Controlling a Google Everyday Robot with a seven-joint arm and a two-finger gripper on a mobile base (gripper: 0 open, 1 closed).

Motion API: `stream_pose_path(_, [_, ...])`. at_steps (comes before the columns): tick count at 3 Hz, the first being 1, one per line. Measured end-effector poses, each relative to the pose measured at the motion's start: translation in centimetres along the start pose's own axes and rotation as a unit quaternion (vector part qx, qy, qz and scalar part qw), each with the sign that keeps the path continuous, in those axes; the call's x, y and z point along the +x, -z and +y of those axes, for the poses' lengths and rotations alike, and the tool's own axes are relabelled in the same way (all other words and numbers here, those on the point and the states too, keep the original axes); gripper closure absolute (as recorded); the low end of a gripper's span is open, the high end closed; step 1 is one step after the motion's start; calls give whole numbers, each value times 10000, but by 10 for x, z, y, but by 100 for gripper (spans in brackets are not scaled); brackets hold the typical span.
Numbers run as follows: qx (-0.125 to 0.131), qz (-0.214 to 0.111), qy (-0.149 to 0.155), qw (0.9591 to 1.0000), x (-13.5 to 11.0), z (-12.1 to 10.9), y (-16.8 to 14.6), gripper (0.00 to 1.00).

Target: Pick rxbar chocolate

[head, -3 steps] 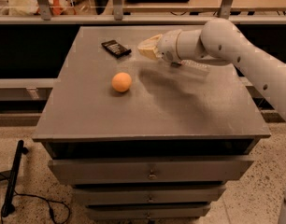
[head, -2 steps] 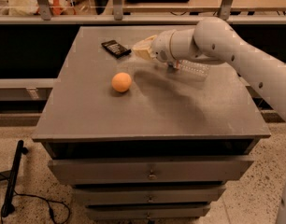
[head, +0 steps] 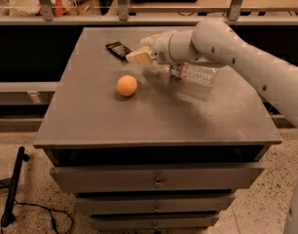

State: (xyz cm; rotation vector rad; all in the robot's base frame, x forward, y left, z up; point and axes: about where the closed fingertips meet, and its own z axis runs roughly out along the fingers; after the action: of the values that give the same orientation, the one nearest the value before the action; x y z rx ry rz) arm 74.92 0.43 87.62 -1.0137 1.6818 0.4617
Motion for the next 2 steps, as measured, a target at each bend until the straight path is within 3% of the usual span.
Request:
stream_pose_path(1, [143,12,-44,9999,-2,-5,-3,0])
stream_pose_path(2, [276,11,-149,9995,-3,-8,-6,0])
